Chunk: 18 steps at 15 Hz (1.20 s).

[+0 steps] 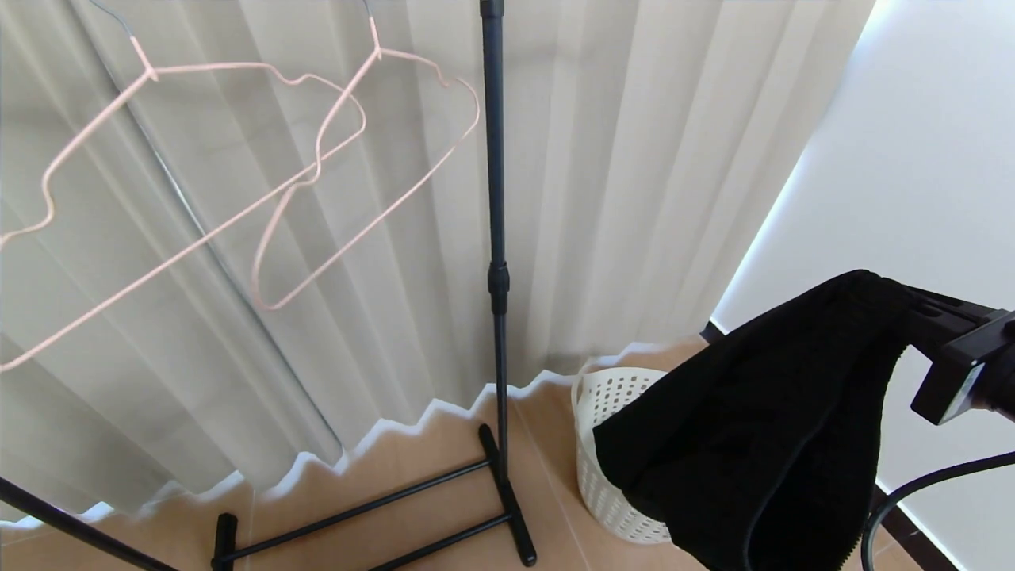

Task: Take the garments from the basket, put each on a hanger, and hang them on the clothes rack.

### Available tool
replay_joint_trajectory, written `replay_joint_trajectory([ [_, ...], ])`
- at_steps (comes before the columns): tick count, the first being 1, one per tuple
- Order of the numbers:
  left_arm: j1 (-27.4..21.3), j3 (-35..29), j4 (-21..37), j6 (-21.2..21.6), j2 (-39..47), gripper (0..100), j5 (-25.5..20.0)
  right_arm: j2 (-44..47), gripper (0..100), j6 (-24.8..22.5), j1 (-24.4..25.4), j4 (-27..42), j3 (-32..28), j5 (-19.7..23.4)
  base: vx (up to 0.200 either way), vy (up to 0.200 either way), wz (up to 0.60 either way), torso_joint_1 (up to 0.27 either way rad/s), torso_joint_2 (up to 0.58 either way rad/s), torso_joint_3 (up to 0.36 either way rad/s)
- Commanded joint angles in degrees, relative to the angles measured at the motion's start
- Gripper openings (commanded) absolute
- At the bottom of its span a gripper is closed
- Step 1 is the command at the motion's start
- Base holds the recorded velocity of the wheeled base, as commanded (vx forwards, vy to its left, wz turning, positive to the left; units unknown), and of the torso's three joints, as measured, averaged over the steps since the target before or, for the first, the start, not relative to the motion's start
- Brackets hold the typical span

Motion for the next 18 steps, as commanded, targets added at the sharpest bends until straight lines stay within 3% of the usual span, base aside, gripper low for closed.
replay_joint_trajectory([
  [1, 0.02, 0.00, -0.02, 0.00, 0.00, 100, 0.00, -0.04, 0, -0.47, 0.03, -0.27, 0.46, 0.00, 0.000, 0.000, 0.00, 0.159, -0.50, -0.149],
  [7, 0.02, 0.00, -0.02, 0.00, 0.00, 100, 0.00, -0.04, 0, -0.83, 0.03, -0.27, 0.55, 0.00, 0.000, 0.000, 0.00, 0.198, -0.53, -0.138],
  [18, 0.02, 0.00, -0.02, -0.09, 0.00, 100, 0.00, -0.04, 0, -0.91, 0.03, -0.44, 0.81, 0.00, 0.000, 0.000, 0.00, 0.217, -0.51, -0.281],
])
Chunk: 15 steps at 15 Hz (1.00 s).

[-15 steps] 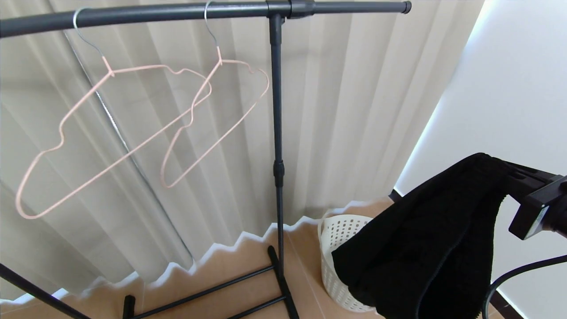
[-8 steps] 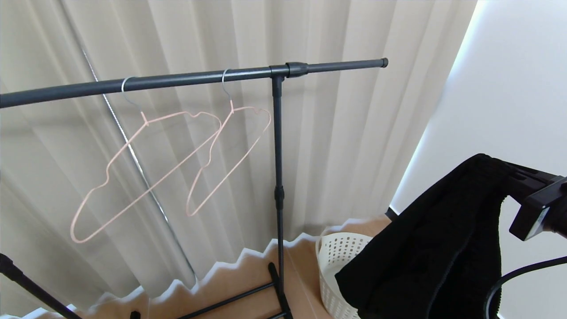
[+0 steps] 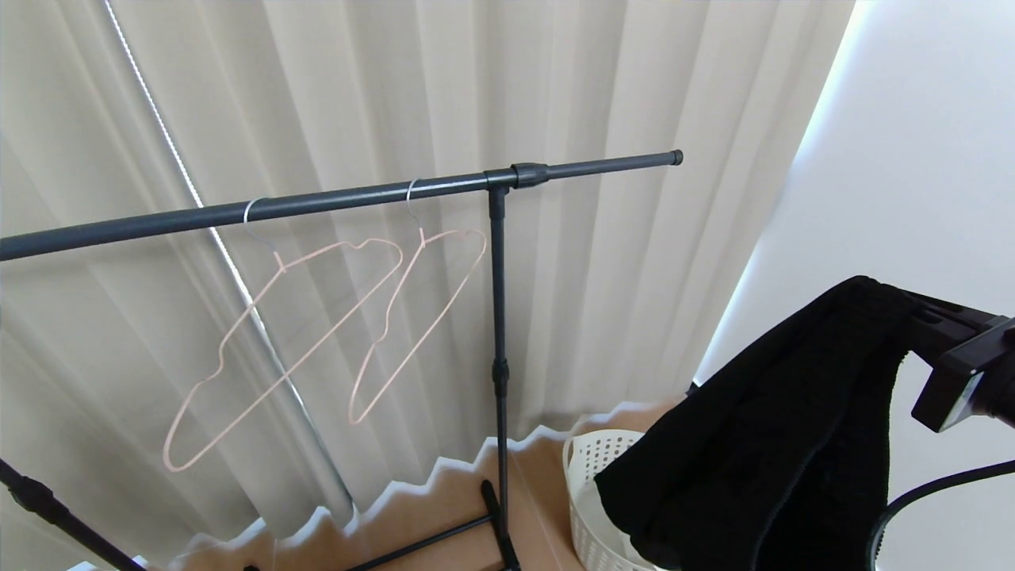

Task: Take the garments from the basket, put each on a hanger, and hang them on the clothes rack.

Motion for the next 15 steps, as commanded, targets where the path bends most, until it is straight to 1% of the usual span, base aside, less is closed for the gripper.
replay_joint_trajectory([
  [1, 0.01, 0.00, -0.02, 0.02, 0.00, 100, 0.00, 0.11, 0, -0.06, 0.03, 0.02, -0.02, -0.01, 0.000, 0.000, 0.00, 0.168, -0.38, -0.222],
  [10, 0.01, 0.00, -0.02, 0.02, 0.00, 100, 0.00, 0.20, 0, -0.24, 0.03, 0.28, 0.16, -0.01, 0.000, 0.000, 0.00, 0.161, -0.36, -0.198],
  [12, 0.01, 0.00, -0.11, 0.02, 0.00, 100, 0.00, 0.20, 0, -1.73, 0.03, 0.28, 0.60, -0.10, 0.000, 0.000, 0.00, 0.149, -0.35, -0.190],
  [13, 0.01, 0.00, -0.02, 0.02, 0.00, 100, 0.09, 0.11, 0, -2.26, -0.06, 0.02, 0.86, -0.10, 0.000, 0.000, 0.00, 0.124, -0.30, -0.159],
  [15, 0.01, 0.00, -0.02, 0.11, 0.00, 100, 0.09, -0.07, 0, -2.61, -0.32, -0.07, 1.13, -0.10, 0.000, 0.000, 0.00, 0.000, 0.00, 0.000],
])
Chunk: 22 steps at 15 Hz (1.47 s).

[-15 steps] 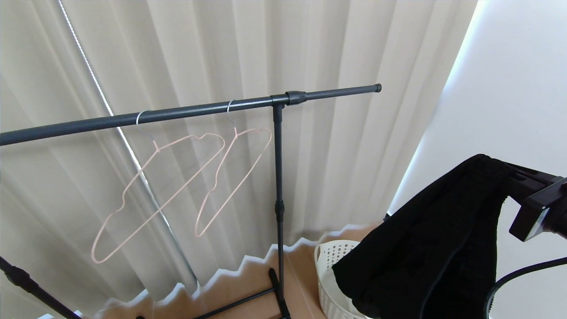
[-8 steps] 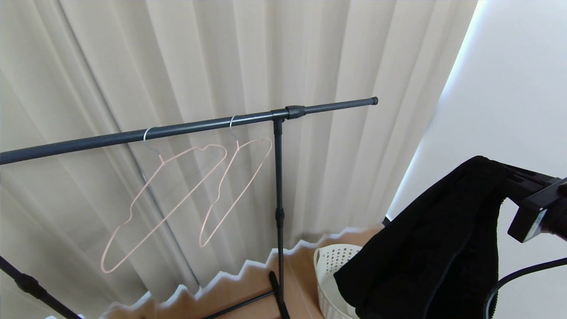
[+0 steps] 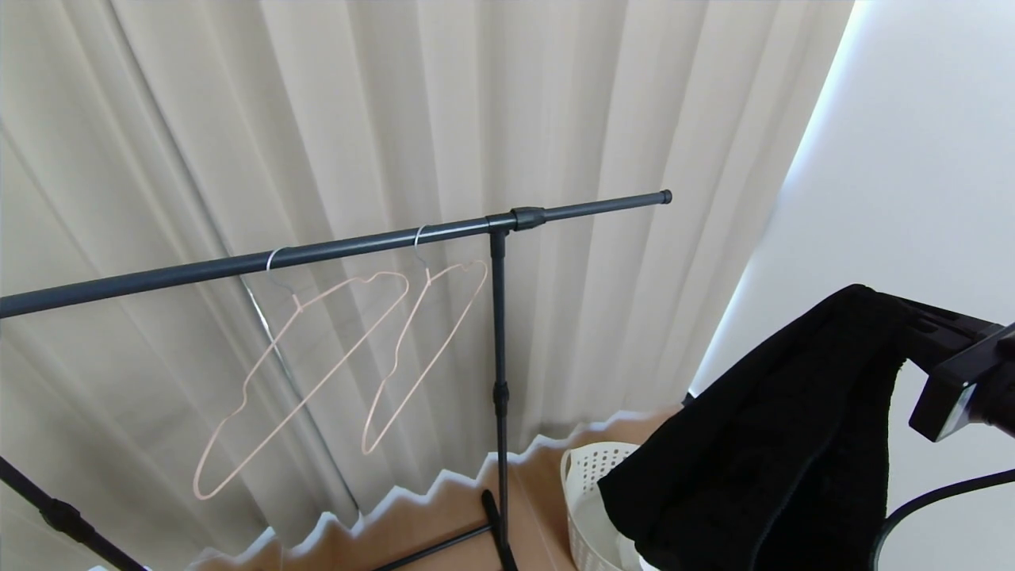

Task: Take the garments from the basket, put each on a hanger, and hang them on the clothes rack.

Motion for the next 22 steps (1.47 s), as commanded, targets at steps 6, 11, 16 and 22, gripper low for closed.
replay_joint_trajectory([
  [6, 0.01, 0.00, -0.03, 0.04, 0.00, 100, 0.01, 0.24, 0, -0.02, -1.00, 0.08, 0.29, 0.05, 0.000, 0.000, 0.40, 0.003, 0.00, -0.001],
  [11, 0.01, 0.00, -0.03, 0.04, 0.00, 100, -0.08, 0.60, 0, -0.10, -1.00, 0.08, 0.20, 0.05, 0.000, 0.000, 0.48, 0.003, 0.00, 0.002],
  [16, 0.01, 0.00, -0.03, 0.04, 0.00, 100, -0.08, 0.60, 0, -0.02, -1.00, -0.01, 0.03, 0.05, -0.080, 0.000, 0.00, 0.001, 0.00, 0.001],
  [22, 0.01, 0.00, -0.03, 0.04, 0.00, 100, -0.08, 0.60, 0, -0.10, -1.00, -0.01, 0.12, 0.05, -0.200, 0.000, 0.00, -0.002, 0.00, 0.004],
])
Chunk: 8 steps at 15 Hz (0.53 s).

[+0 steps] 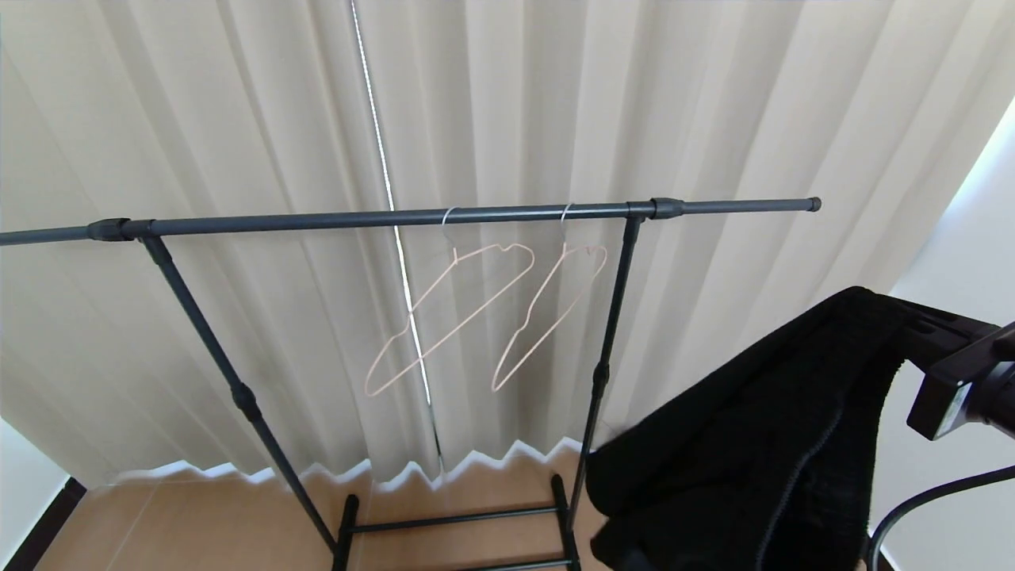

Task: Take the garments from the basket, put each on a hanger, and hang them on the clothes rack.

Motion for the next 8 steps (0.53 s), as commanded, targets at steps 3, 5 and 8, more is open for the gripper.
replay_joint_trajectory([
  [3, -0.01, 0.00, -0.03, -0.18, 0.00, 100, 0.00, 0.10, 0, -0.03, 0.04, -0.01, 0.17, 0.00, -0.133, 0.000, 0.00, -0.002, 0.00, 0.000],
  [5, -0.01, 0.00, -0.03, -0.18, 0.00, 100, 0.00, 0.01, 0, -0.03, 0.04, -0.01, 0.25, 0.00, 0.000, 0.000, 0.00, 0.000, 0.00, 0.000],
  [8, -0.01, 0.00, -0.03, -0.18, 0.00, 100, 0.09, -0.08, 0, -0.03, 0.04, -0.01, 0.34, 0.00, 0.000, 0.000, 0.00, 0.000, 0.00, 0.000],
])
